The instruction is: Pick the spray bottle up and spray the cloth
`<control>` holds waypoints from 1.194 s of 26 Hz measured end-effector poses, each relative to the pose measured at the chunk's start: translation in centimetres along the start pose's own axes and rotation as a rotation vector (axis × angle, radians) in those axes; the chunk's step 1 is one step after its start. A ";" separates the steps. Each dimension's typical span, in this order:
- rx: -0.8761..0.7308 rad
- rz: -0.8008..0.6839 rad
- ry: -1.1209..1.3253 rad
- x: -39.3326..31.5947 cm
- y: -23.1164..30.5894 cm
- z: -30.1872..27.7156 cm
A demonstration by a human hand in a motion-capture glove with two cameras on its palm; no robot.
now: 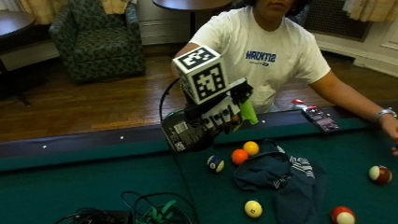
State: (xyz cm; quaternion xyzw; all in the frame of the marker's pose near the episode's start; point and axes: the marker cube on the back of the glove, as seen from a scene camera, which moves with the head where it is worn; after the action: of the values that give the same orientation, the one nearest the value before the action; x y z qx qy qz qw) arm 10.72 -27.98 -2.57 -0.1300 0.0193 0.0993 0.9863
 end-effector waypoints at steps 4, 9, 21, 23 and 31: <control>-0.140 0.000 0.169 -2.4 -1.3 1.0; -0.274 -0.028 0.271 -5.5 -3.0 3.7; -0.596 -0.162 0.553 -12.0 -4.7 16.0; -0.636 -0.188 0.591 -12.6 -4.5 17.9; -0.711 -0.219 0.653 -12.9 -3.9 21.5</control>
State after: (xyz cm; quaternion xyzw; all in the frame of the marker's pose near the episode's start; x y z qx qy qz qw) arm -0.90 -28.51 19.97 -0.4839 0.2784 -0.0505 0.8282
